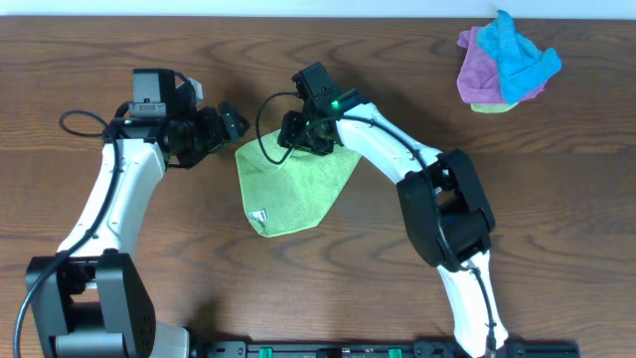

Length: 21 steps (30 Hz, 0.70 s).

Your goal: Fold the cloth

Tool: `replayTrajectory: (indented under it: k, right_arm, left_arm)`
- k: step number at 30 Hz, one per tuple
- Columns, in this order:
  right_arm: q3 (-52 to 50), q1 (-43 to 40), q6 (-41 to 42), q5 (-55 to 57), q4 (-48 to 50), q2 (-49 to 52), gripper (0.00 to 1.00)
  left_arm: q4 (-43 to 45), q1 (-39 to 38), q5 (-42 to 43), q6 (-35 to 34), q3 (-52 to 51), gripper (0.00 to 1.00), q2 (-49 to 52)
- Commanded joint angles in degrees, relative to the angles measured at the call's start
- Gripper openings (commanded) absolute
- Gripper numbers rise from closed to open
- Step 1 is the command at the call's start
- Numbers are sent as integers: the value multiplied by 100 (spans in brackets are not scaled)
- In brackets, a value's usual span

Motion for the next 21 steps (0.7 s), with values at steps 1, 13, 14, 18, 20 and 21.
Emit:
replayTrajectory:
  k: [1,13,14,18,20,21]
  right_arm:
    - [7,92,94,-46,107,63,53]
    - [9,240,157,-127,651,457,1]
    - [24,254,74,-197,859,455,1]
    - [284,291,17,-221,1390,455,1]
    - [417,295,17,-225,1587,455,1]
    - [485,297,20,-247,1596,455,1]
  left_arm:
    - [-101,85,-103,87,109,95,-46]
    - [-400,122,-103,90,109,95,-48]
    - [-442,122,-101,107,109,95,-48]
    - [-623,122,-101,208,109,95,-61]
    - [-686,122,-103,264,109,95,-94]
    - [-702,125,-105,299,109,95,-114]
